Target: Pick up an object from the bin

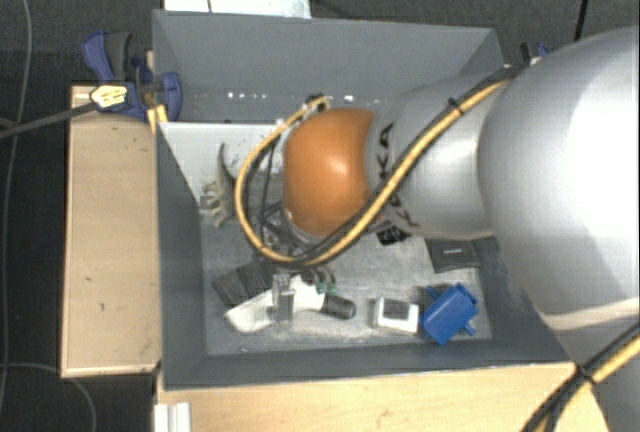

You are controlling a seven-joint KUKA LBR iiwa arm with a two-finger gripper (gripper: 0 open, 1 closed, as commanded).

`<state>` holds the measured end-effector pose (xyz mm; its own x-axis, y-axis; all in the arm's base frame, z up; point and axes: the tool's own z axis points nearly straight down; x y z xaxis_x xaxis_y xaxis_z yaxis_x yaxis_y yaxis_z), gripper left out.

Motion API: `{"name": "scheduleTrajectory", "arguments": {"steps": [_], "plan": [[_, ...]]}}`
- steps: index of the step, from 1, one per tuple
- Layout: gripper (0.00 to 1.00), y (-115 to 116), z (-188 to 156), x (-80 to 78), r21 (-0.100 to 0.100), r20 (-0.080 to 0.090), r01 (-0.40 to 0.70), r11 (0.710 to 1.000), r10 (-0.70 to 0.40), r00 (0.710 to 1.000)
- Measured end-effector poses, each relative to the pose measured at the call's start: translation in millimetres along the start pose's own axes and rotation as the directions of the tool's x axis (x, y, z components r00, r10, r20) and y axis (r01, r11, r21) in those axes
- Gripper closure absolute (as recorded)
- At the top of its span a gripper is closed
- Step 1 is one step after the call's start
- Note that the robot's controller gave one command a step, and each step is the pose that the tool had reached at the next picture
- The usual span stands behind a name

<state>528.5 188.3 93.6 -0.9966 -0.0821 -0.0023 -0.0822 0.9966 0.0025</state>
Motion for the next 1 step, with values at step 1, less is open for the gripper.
{"name": "scheduleTrajectory", "arguments": {"steps": [1], "plan": [[1.00, -30.8, 14.2, 21.6, -0.015, 0.037, 0.023, 1.000, -0.022, 0.999]]}}
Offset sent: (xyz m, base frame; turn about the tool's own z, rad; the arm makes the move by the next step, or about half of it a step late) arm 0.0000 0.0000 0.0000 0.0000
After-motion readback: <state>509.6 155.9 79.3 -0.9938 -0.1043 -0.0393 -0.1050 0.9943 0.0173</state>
